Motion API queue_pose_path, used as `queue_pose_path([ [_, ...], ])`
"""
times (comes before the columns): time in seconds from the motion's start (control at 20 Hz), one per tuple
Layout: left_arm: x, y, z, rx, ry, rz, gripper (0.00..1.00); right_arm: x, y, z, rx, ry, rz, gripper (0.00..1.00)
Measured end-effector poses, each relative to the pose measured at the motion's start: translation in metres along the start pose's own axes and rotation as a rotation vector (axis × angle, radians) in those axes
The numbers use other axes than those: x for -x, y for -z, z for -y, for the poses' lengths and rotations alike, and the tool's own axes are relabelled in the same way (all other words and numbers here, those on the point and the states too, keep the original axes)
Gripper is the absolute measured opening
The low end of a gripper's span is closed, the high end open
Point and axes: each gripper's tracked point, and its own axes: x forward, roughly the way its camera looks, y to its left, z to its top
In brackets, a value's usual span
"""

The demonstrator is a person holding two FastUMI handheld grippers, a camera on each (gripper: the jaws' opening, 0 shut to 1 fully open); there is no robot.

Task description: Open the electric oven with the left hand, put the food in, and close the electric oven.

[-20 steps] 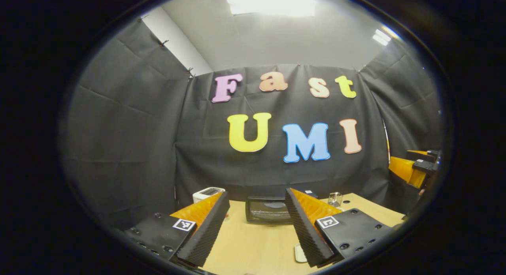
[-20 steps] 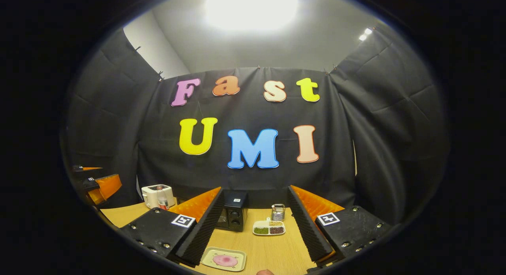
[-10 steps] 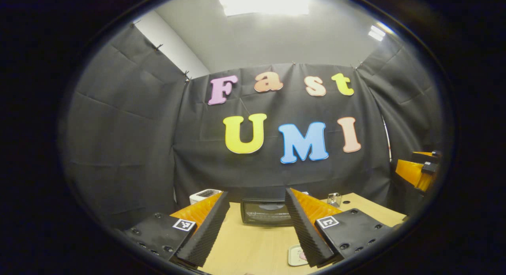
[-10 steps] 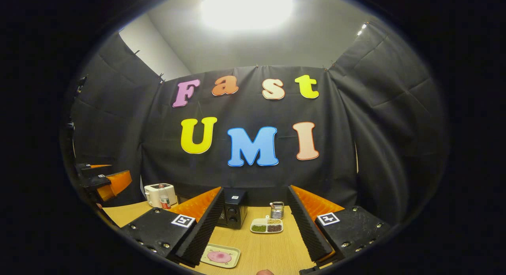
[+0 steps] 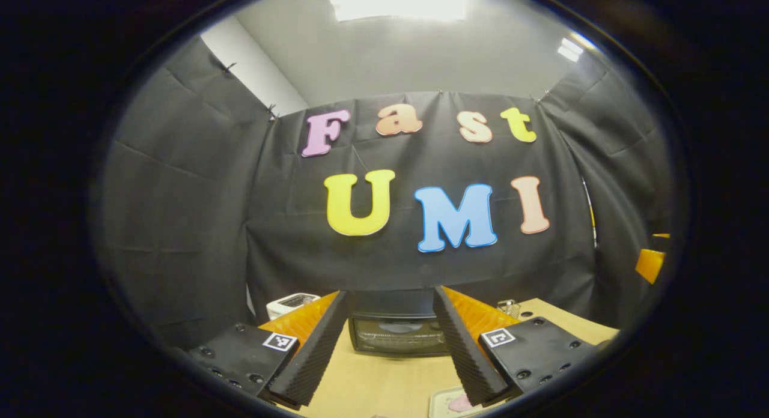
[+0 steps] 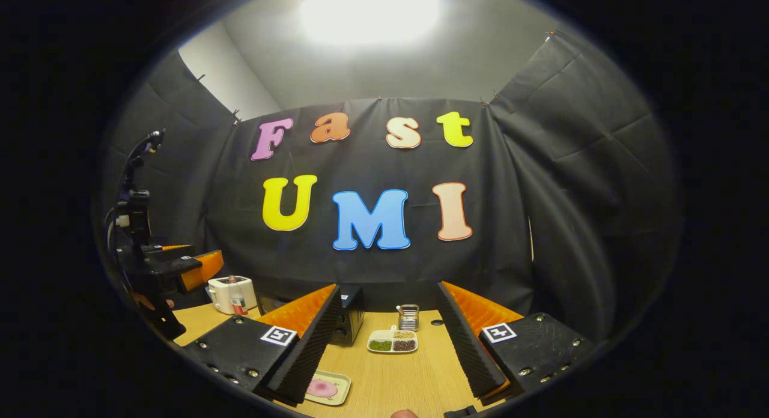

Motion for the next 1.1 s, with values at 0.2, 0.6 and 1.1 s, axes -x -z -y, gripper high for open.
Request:
queue_pose_path([
  [0.2,-0.059,0.023,0.000,-0.006,0.047,-0.016,1.00,-0.018,-0.004,-0.005,0.003,0.060,0.010,0.96],
  [0.6,-0.168,0.086,0.008,-0.007,0.148,-0.082,1.00,-0.051,0.009,-0.006,0.049,0.214,-0.020,0.96],
  [1.1,-0.235,0.185,0.026,0.005,0.242,-0.232,1.00,-0.065,0.024,-0.018,0.100,0.323,-0.085,0.96],
])
